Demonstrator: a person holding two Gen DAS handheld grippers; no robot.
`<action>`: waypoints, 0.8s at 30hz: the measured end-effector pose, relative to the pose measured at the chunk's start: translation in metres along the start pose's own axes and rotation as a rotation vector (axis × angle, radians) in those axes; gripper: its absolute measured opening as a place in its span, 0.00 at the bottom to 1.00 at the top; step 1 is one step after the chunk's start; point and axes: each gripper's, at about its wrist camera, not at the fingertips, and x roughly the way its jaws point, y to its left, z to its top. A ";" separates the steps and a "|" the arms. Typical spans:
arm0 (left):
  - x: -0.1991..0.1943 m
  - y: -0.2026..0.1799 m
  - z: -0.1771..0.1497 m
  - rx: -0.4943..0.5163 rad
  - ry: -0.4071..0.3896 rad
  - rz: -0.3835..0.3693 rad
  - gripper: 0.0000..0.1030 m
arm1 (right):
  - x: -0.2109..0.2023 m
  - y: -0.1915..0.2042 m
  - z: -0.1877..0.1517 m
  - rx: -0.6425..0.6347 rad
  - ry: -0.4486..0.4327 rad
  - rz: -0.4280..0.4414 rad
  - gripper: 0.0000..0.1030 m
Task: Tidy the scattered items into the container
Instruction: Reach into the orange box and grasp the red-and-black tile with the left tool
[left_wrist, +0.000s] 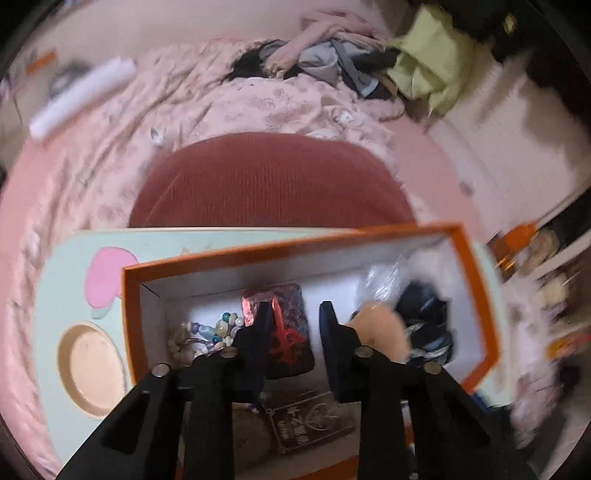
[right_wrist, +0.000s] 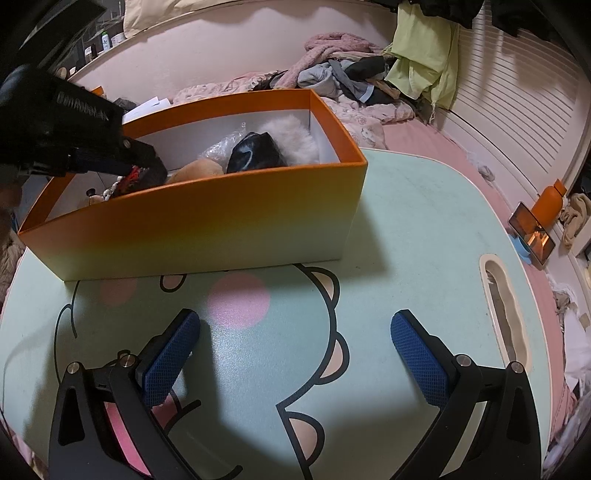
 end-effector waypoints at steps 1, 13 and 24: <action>-0.003 0.002 -0.001 -0.002 -0.010 -0.003 0.21 | 0.000 0.000 0.001 0.000 0.001 -0.001 1.00; 0.008 -0.008 -0.010 -0.019 0.016 0.081 0.21 | 0.000 0.001 0.001 0.007 0.002 -0.004 1.00; 0.027 -0.024 -0.028 0.081 0.018 0.169 0.37 | 0.000 0.000 0.000 0.017 0.003 -0.006 1.00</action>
